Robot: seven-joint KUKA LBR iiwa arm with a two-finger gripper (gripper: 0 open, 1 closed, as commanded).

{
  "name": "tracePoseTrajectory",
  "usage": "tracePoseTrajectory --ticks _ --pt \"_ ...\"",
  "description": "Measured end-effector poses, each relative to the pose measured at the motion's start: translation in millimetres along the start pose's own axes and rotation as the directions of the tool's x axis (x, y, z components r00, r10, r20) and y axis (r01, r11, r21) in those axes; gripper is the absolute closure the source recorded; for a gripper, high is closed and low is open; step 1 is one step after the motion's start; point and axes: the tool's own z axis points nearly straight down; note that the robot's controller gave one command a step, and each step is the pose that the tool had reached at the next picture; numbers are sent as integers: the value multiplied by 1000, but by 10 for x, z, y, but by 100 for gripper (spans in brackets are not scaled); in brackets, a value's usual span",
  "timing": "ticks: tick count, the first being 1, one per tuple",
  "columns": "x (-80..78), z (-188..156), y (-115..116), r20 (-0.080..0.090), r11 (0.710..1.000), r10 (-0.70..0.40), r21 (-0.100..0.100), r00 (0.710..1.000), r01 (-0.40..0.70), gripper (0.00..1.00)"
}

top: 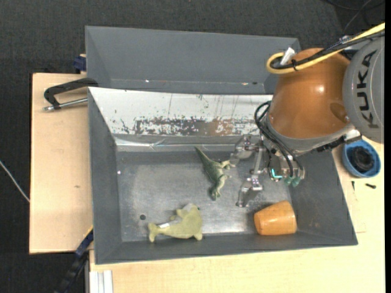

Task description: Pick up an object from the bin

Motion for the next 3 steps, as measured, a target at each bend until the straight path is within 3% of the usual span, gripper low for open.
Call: tracePoseTrajectory --ticks 1,2,3 --pt "-583 1335 -29 4 998 64 -1 998 -64 0" --pt "-597 1275 -31 9 998 64 -1 998 -64 100" --pt "-469 -514 42 21 999 -49 1 999 49 100"
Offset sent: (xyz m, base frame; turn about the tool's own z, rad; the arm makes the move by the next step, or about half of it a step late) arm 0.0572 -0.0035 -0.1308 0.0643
